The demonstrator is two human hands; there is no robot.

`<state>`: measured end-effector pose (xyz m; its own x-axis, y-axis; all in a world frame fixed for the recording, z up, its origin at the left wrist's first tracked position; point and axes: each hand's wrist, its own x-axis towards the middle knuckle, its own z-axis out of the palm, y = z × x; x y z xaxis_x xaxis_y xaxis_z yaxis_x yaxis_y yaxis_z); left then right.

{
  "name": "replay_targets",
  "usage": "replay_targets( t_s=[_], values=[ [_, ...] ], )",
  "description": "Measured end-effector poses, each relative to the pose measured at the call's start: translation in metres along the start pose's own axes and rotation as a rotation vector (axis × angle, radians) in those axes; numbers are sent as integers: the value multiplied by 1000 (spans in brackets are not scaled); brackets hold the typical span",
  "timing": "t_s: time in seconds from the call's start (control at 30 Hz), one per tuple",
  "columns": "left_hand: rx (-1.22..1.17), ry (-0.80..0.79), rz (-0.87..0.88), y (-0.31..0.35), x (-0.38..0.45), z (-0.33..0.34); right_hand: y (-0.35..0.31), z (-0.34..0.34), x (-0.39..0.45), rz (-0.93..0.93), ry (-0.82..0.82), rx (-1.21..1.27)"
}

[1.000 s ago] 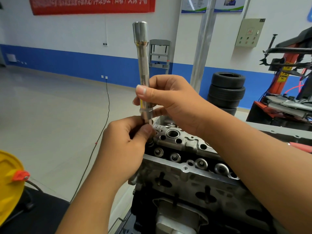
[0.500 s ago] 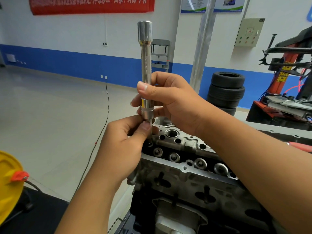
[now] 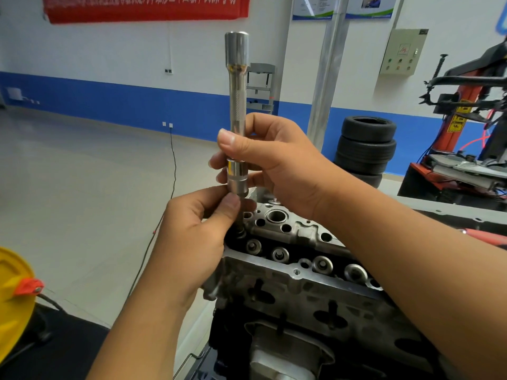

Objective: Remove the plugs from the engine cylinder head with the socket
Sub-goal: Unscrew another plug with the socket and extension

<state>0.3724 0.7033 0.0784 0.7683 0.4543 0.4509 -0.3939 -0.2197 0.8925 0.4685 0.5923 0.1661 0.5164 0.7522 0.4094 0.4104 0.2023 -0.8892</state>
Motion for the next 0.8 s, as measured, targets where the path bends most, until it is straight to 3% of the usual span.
replay_targets(
  t_s=[0.33,0.57,0.8],
  values=[
    [25,136,34,-4,2,2,-1,0,-1,0,13,13],
    [-37,6,27,-5,2,-2,-2,0,-1,-12,0,-3],
    [20,152,41,-2,1,1,-1,1,-1,-4,-11,-2]
  ],
)
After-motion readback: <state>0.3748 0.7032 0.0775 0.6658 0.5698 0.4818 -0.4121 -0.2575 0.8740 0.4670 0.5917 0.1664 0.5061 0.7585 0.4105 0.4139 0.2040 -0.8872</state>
